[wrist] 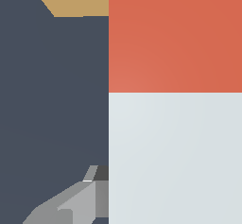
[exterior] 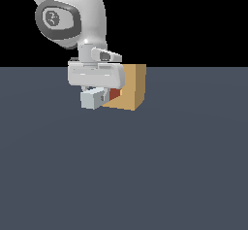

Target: Insert the peg into the horizontal hole in a box.

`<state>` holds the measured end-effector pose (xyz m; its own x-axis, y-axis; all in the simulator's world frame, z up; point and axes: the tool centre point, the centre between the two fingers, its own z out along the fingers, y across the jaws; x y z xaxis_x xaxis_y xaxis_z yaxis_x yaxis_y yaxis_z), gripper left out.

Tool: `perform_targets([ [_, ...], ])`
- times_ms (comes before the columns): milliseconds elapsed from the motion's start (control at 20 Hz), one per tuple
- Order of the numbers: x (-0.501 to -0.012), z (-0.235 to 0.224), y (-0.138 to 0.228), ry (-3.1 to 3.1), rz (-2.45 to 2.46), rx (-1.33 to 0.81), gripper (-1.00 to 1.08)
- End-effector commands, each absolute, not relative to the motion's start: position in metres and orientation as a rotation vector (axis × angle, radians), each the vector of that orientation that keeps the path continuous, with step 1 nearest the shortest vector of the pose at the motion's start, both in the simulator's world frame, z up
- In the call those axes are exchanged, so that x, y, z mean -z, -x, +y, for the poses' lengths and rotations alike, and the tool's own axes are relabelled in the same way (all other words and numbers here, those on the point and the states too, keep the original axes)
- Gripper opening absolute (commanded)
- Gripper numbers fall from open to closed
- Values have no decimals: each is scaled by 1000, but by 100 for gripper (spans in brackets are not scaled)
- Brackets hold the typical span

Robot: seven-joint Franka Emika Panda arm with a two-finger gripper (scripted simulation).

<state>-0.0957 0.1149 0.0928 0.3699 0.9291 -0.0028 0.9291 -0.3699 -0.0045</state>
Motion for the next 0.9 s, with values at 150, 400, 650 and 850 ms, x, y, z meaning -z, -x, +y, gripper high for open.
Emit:
perform_targets([
  [150, -95, 127, 90, 2599, -1763, -1, -100],
  [400, -95, 155, 80, 2599, -1763, 1, -100],
  [650, -96, 189, 66, 2600, -1764, 4, -100],
  [850, -96, 207, 58, 2600, -1764, 5, -100],
])
